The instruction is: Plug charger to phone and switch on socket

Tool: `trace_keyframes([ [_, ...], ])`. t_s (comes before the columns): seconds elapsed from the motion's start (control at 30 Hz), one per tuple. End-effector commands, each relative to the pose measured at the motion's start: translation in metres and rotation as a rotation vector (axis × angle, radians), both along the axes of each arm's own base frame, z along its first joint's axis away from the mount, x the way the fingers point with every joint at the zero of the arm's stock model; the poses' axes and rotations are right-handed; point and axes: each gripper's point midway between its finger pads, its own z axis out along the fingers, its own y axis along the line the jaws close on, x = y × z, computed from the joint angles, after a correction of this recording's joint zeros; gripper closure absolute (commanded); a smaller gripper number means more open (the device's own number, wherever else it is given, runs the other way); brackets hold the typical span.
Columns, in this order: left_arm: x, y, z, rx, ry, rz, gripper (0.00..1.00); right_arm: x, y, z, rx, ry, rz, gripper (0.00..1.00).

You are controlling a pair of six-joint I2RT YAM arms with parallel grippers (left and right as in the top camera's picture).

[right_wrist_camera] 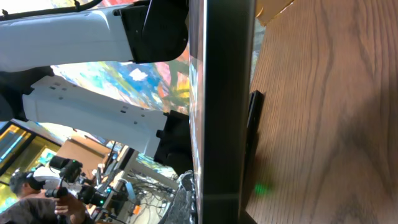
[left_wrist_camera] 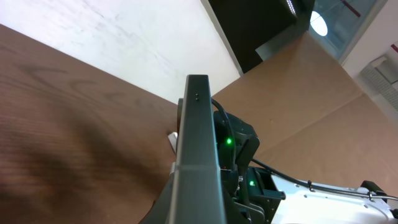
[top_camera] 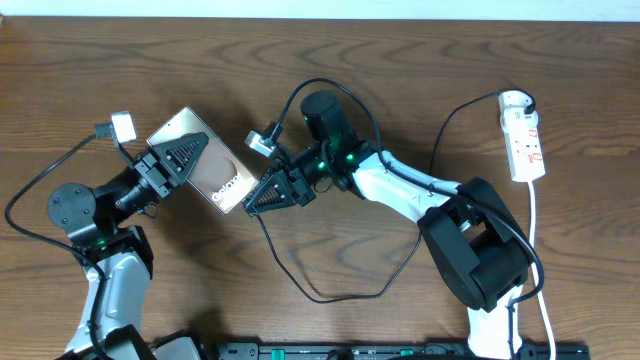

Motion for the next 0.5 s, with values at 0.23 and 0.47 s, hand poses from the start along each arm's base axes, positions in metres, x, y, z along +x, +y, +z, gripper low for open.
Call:
trace_keyframes([
  [0.23, -0.013, -0.013, 0.0, 0.033, -0.015, -0.096, 0.92, 0.012, 0.003, 0.008, 0.011, -0.046, -0.048, 0.43],
  [0.47, -0.008, -0.009, 0.002, 0.033, -0.03, -0.059, 0.92, 0.013, 0.002, 0.008, 0.011, -0.045, -0.05, 0.01],
])
